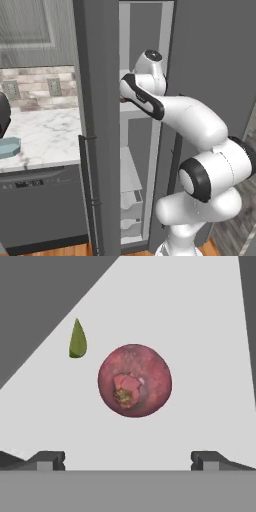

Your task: Take the onion and lemon wedge out of the freezer and place them in the tupperware container on the counter. Then put the tupperware containing the vegetables back in the freezer.

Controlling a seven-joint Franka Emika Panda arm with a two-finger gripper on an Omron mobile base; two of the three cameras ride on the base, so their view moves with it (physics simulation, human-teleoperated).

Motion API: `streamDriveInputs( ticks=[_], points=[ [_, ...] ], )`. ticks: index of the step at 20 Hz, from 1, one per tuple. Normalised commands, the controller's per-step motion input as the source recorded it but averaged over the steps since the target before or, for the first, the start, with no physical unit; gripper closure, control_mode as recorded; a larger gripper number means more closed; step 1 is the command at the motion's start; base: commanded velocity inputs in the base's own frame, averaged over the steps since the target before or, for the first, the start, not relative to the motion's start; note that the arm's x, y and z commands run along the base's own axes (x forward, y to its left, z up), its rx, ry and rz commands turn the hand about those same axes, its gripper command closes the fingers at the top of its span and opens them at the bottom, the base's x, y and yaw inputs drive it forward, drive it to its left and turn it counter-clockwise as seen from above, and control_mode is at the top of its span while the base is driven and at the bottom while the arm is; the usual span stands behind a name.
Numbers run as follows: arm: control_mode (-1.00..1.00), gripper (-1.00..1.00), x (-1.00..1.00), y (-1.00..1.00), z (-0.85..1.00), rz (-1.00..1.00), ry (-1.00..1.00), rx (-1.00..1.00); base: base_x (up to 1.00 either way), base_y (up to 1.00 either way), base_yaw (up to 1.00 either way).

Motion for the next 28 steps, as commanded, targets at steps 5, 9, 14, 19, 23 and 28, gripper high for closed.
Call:
streamDriveInputs(
  ticks=[5, 9, 14, 19, 23, 28],
  points=[
    [-1.0, -1.0, 0.21, 0.02, -0.1, 0.0, 0.0, 0.0, 0.0, 0.0, 0.0],
    [-1.0, -1.0, 0.23, 0.01, -0.09, 0.0, 0.0, 0.0, 0.0, 0.0, 0.0],
    [-1.0, -1.0, 0.2, 0.03, -0.07, 0.0, 0.0, 0.0, 0.0, 0.0, 0.0],
    [-1.0, -1.0, 0.2, 0.02, -0.06, 0.0, 0.0, 0.0, 0.0, 0.0, 0.0],
    [-1.0, -1.0, 0.2, 0.01, -0.07, 0.0, 0.0, 0.0, 0.0, 0.0, 0.0],
    [-1.0, -1.0, 0.08, 0.02, -0.08, 0.0, 0.0, 0.0, 0.0, 0.0, 0.0]
  ],
)
